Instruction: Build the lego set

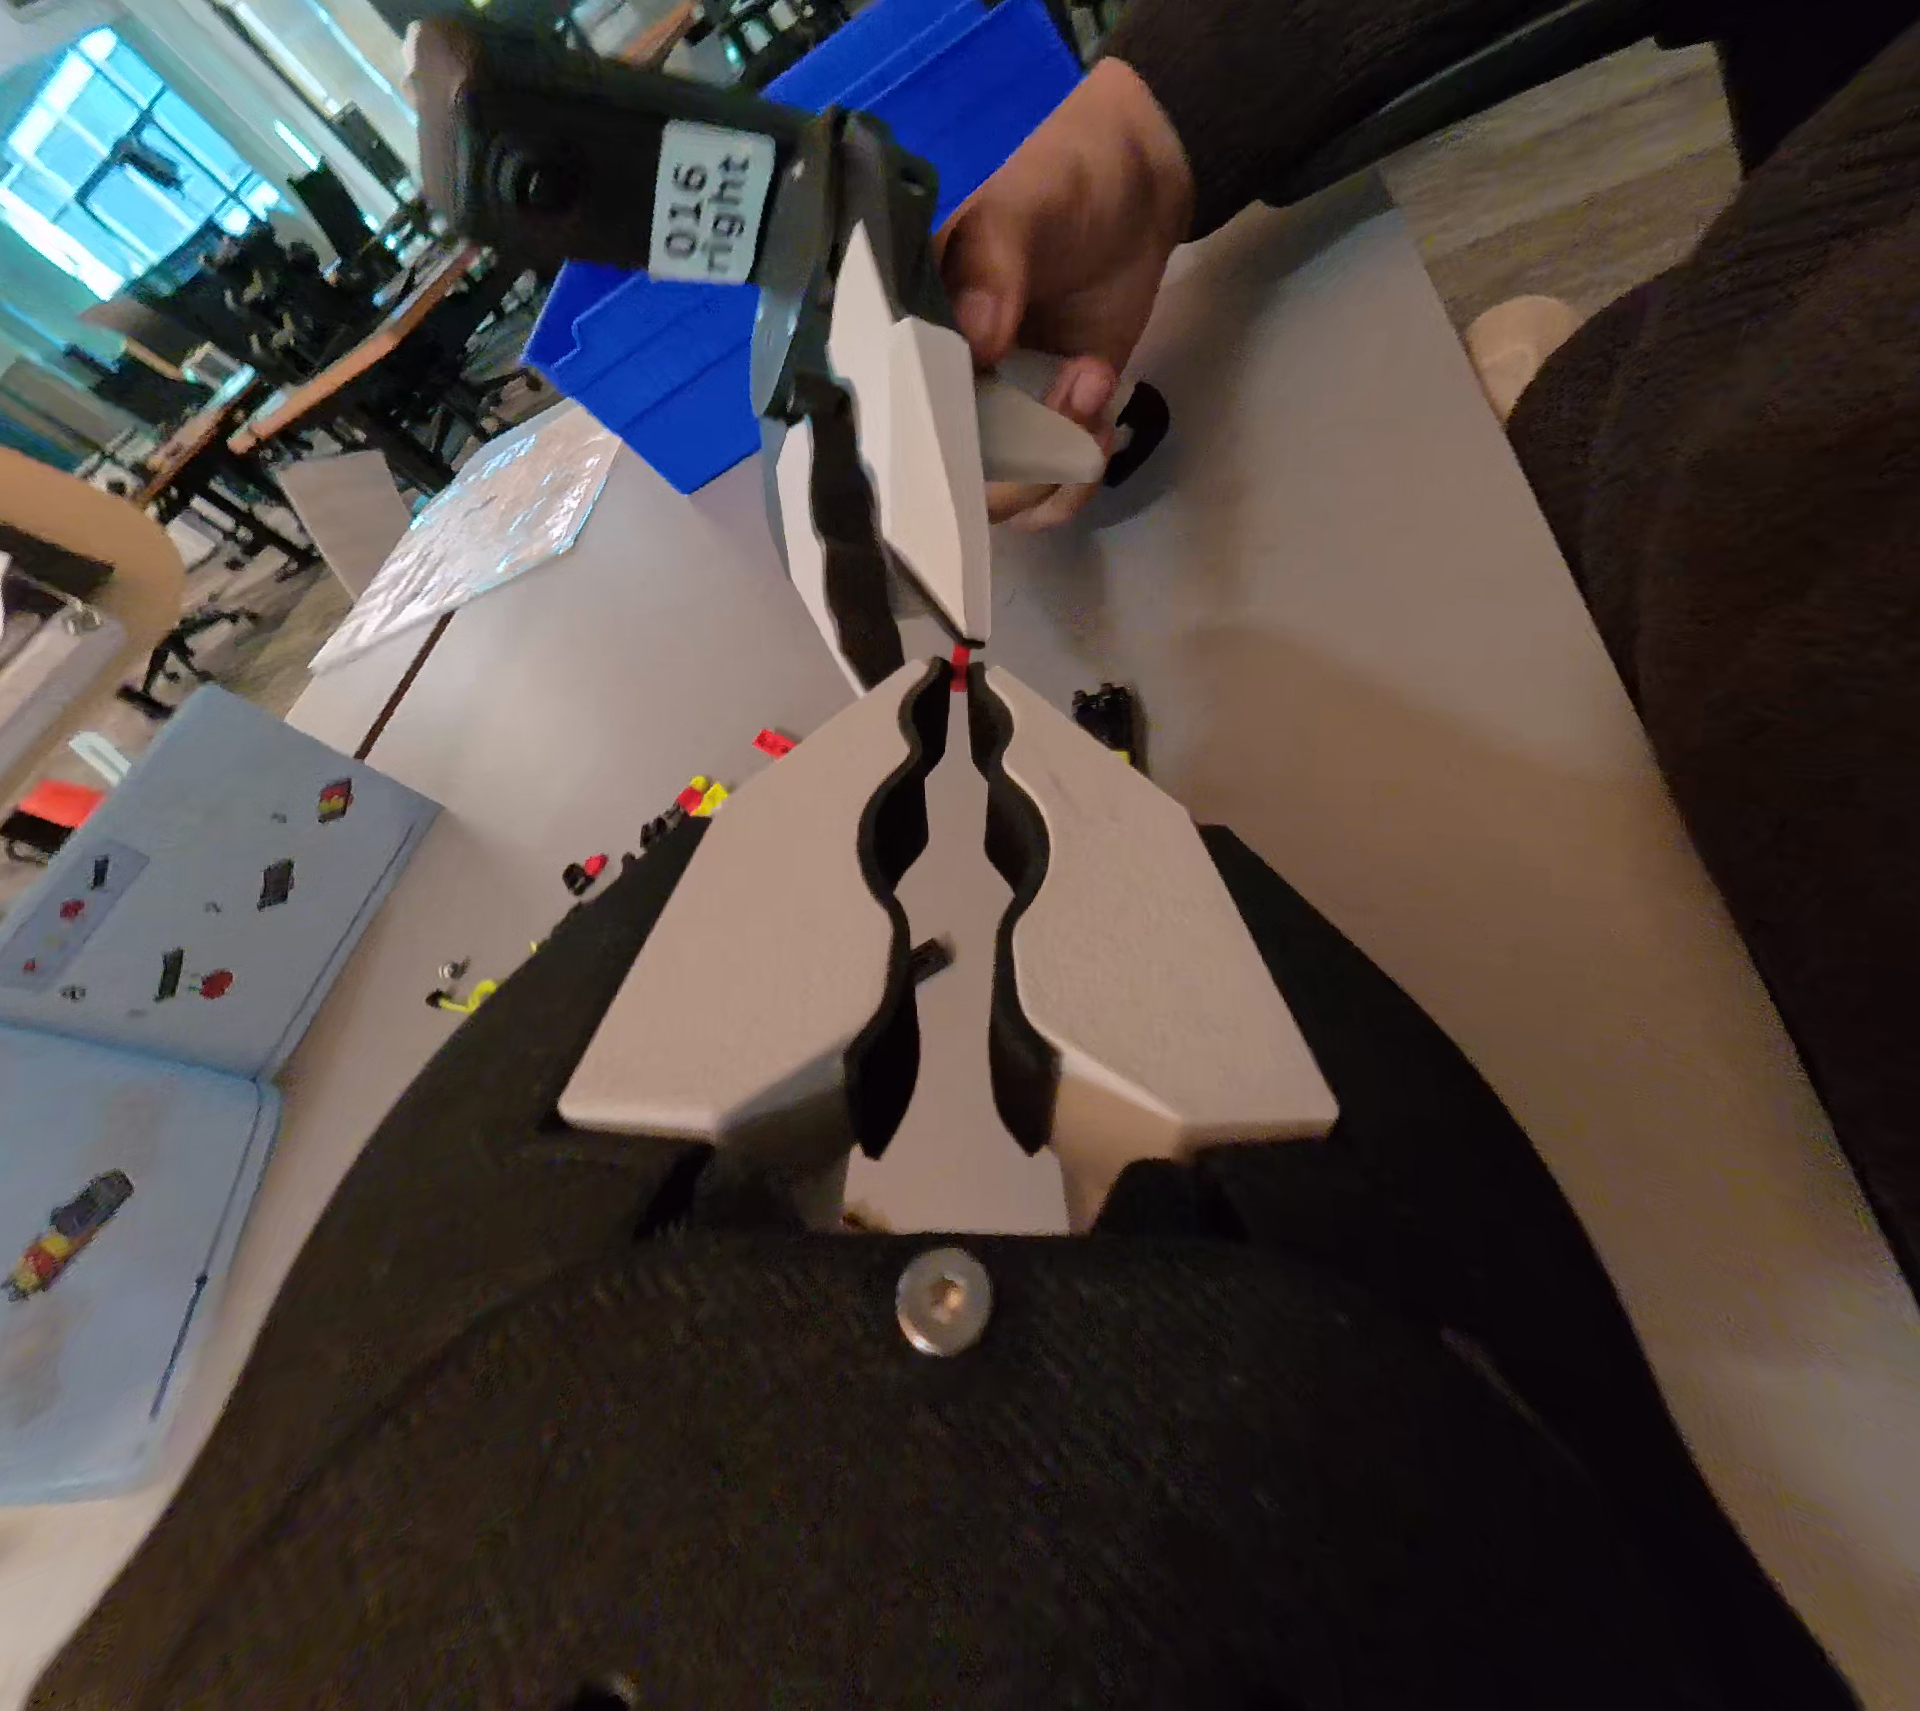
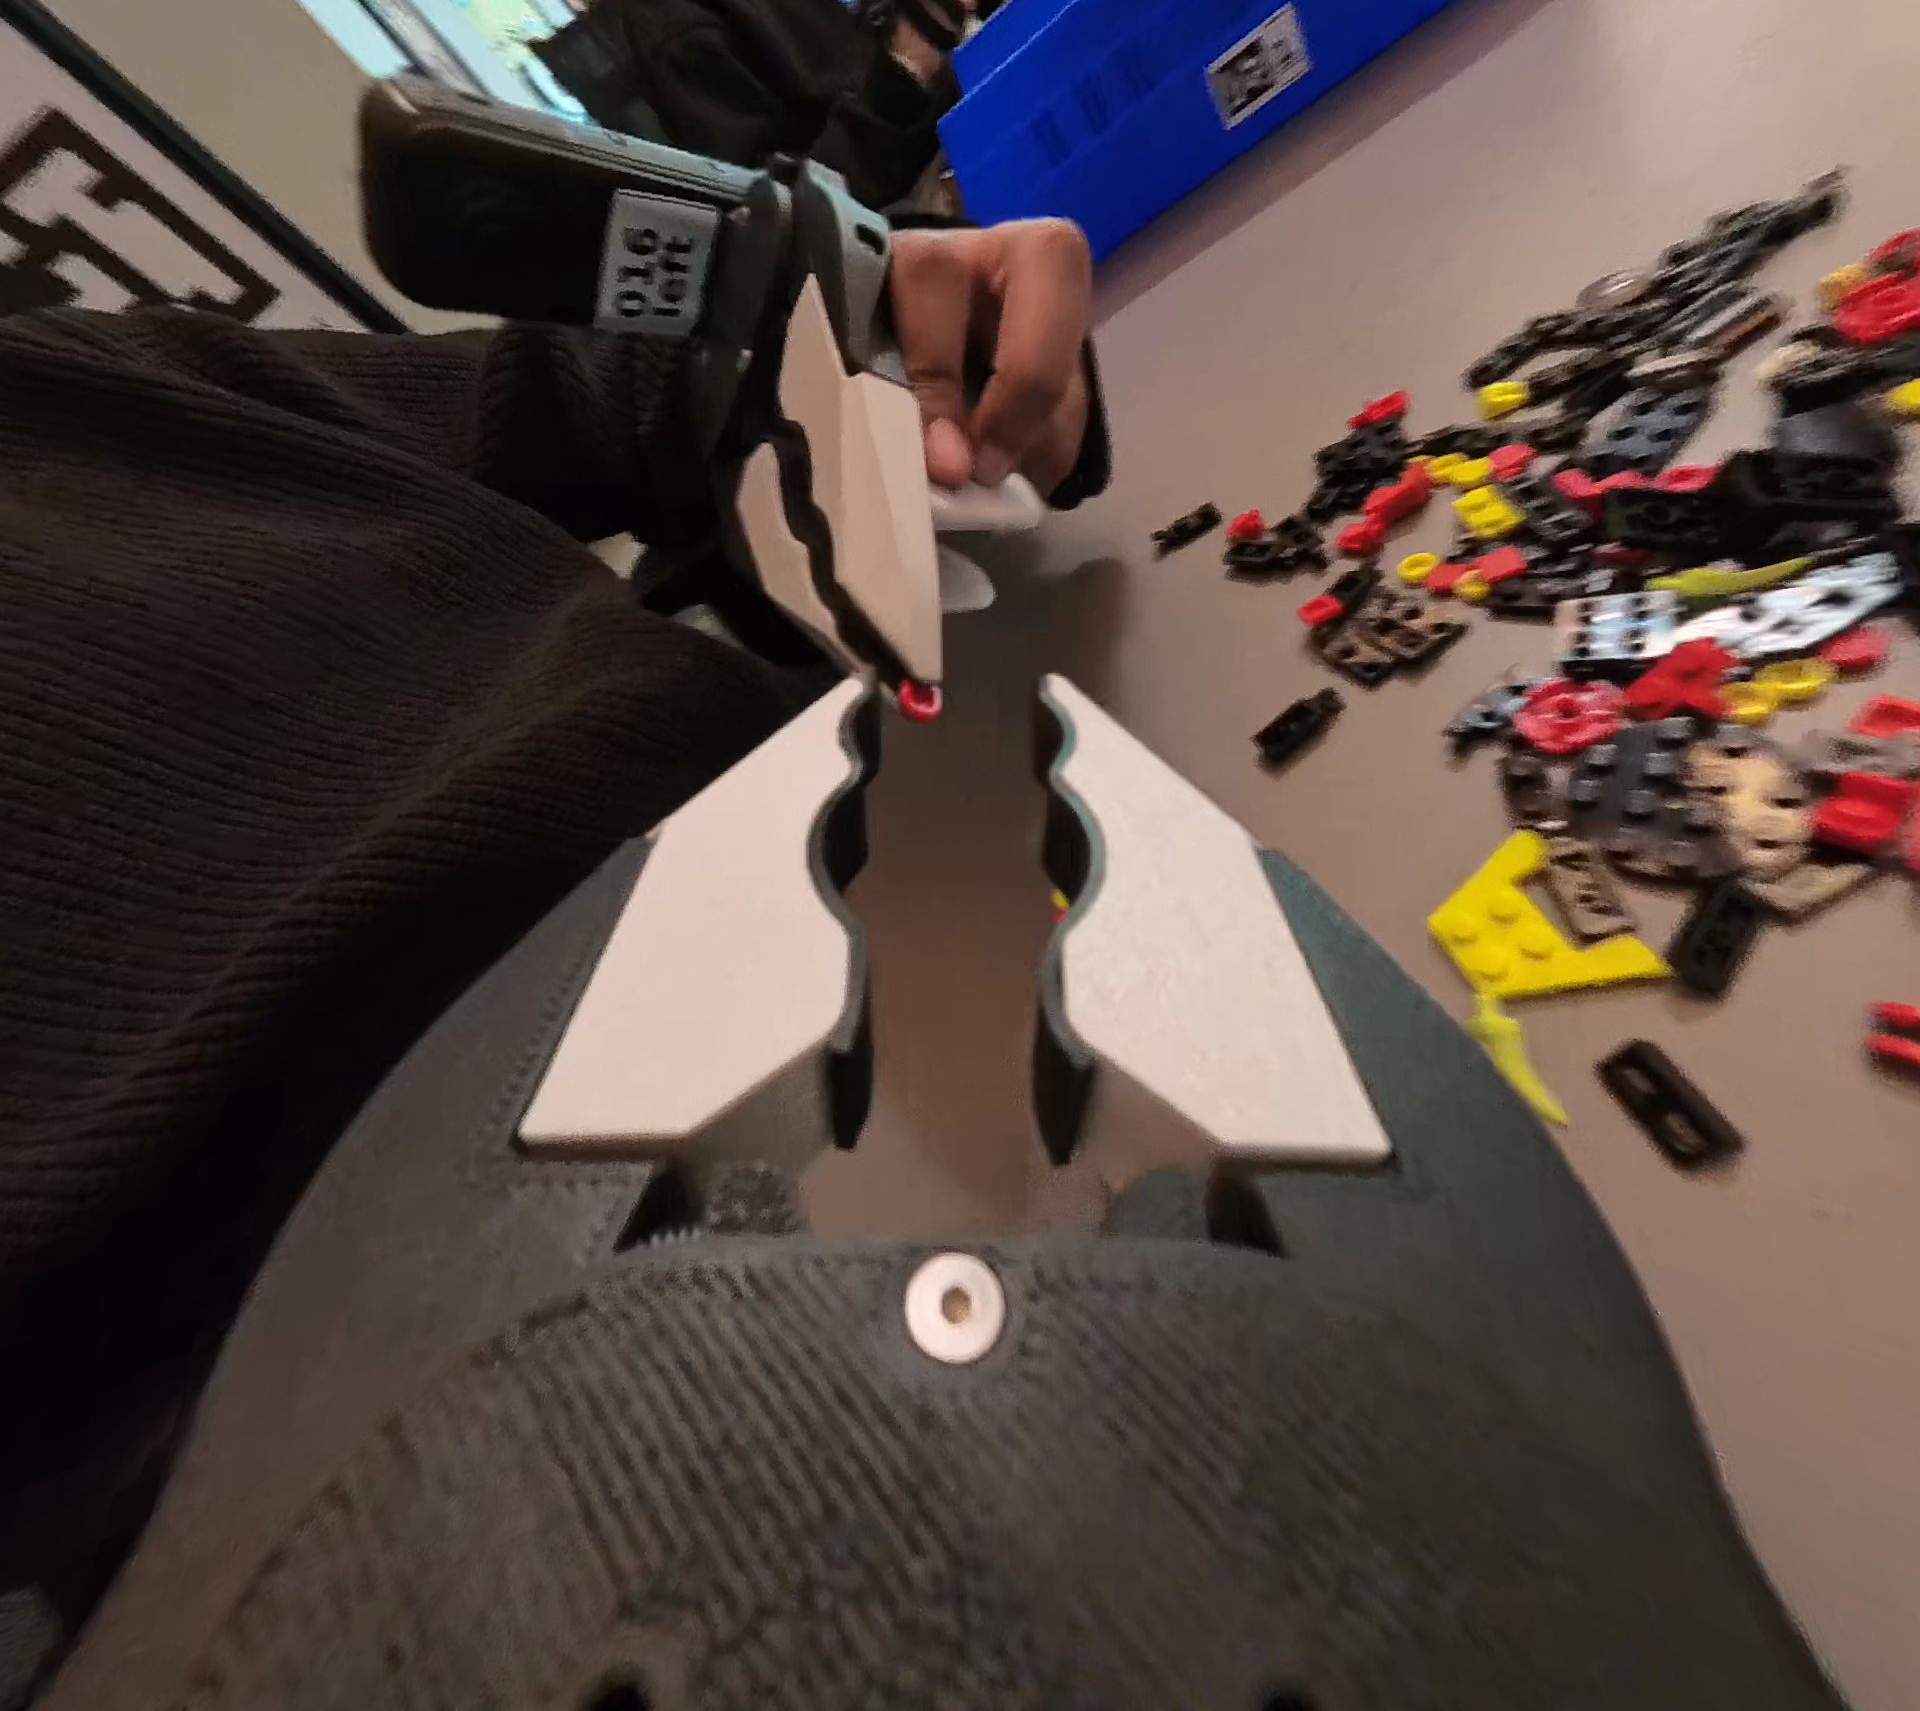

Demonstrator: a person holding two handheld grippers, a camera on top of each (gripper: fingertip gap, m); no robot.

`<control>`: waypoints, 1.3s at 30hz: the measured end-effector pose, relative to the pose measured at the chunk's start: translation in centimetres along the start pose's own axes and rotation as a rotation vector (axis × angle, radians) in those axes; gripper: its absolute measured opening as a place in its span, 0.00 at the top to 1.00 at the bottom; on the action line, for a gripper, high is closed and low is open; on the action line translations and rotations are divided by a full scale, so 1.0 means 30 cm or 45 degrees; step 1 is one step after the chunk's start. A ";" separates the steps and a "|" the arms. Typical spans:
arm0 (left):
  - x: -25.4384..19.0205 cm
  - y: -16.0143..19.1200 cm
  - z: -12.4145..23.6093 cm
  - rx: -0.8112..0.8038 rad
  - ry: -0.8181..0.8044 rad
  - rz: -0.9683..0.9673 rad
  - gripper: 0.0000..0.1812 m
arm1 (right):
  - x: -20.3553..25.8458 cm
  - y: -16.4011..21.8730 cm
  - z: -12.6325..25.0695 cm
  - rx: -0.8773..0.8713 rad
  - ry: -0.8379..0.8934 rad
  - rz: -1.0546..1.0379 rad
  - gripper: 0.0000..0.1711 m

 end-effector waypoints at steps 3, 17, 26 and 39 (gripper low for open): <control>0.029 0.017 -0.011 0.034 -0.029 0.182 0.99 | -0.015 -0.014 0.027 0.005 0.193 0.205 0.82; 0.117 0.098 -0.034 -0.063 0.269 1.515 1.00 | 0.090 0.027 -0.029 0.433 1.066 1.833 0.85; 0.107 0.099 -0.040 -0.045 0.304 1.525 1.00 | 0.078 0.046 -0.058 0.519 1.071 1.874 0.95; 0.097 0.098 -0.041 -0.015 0.314 1.447 0.92 | 0.081 0.040 -0.036 0.529 1.079 1.773 0.96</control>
Point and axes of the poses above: each gripper's, where its closed fingertips meet, z back along the fingers, y out of its underside, x = y × z across the jaws, the point moved 7 cm from there along z, back along the fingers, and after that the axes turned 2 degrees about -z, right-handed, at the moved point
